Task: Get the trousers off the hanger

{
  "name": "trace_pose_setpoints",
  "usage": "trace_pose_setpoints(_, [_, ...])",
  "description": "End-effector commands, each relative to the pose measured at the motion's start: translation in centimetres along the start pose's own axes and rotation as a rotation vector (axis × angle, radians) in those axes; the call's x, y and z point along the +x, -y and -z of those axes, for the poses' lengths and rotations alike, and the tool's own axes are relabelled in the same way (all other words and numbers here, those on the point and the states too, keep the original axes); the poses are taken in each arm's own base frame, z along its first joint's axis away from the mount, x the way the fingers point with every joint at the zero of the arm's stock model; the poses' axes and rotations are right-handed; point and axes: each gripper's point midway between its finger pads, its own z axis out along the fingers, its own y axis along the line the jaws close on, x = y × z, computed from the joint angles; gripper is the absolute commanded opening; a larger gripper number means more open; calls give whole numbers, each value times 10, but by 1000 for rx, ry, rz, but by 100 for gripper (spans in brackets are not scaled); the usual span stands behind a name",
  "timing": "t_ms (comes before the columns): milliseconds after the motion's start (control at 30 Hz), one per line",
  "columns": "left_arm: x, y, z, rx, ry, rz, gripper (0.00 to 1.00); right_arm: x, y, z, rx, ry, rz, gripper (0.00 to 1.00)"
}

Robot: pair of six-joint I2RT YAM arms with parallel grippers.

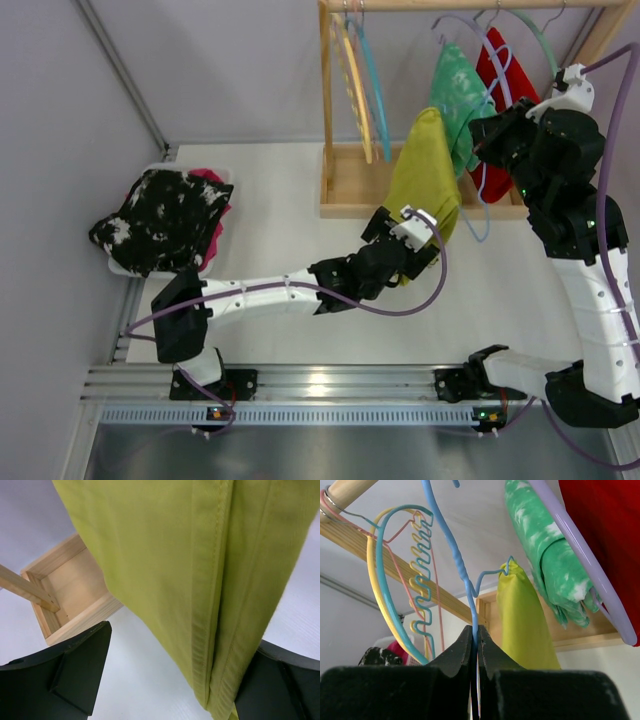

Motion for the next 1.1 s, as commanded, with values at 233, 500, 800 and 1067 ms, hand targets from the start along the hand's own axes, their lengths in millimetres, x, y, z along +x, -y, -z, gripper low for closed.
trace_pose_setpoints(233, [-5,-14,15,6,21,-36,95,-90,-50,31,-196,289,-85,0])
trace_pose_setpoints(500, [-25,-37,-9,-65,63,0,95,-76,-57,31,-243,234,-96,0])
trace_pose_setpoints(800, [-89,-46,-14,-49,246,-29,95,-63,-56,26,-250,194,-109,0])
trace_pose_setpoints(1067, [-89,-26,-14,40,260,-26,96,-62,-59,24,-260,186,-138,0])
